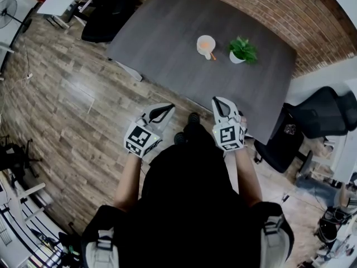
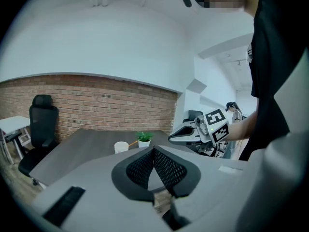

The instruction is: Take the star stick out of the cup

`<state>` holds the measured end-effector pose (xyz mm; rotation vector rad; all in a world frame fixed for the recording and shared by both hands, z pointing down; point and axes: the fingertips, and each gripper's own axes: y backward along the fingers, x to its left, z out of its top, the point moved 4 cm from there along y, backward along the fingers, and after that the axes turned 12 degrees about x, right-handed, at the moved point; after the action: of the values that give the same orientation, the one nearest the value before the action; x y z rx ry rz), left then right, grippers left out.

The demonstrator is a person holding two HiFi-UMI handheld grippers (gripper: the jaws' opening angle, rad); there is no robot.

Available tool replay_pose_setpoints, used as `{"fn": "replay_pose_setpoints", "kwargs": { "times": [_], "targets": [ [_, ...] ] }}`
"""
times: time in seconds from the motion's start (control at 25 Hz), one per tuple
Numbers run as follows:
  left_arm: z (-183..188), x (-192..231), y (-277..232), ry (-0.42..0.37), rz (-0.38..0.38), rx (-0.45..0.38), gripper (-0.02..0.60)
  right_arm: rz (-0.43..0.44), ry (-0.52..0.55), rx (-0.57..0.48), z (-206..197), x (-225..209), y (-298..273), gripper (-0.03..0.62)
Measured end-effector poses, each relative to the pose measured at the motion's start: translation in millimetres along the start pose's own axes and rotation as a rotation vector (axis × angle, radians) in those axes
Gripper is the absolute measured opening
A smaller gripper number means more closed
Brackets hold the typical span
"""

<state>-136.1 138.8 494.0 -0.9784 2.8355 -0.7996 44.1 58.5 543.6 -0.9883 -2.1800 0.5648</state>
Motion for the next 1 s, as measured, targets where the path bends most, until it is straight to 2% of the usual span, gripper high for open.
{"fn": "replay_pose_setpoints", "kwargs": {
  "times": [0.52, 0.84, 1.0],
  "targets": [
    [29, 18, -35, -0.036, 0.014, 0.011, 0.002, 0.028, -0.024, -0.011, -5, -37, -31, 0.000],
    [74, 44, -67, -0.065, 0.040, 0.007, 0.002, 0.003, -0.034, -0.049, 9, -95, -56, 0.000],
    [95, 53, -85, -0.087, 0.050, 0.007, 0.002, 0.017, -0.036, -0.044, 6, -117, -71, 0.000]
  ]
}}
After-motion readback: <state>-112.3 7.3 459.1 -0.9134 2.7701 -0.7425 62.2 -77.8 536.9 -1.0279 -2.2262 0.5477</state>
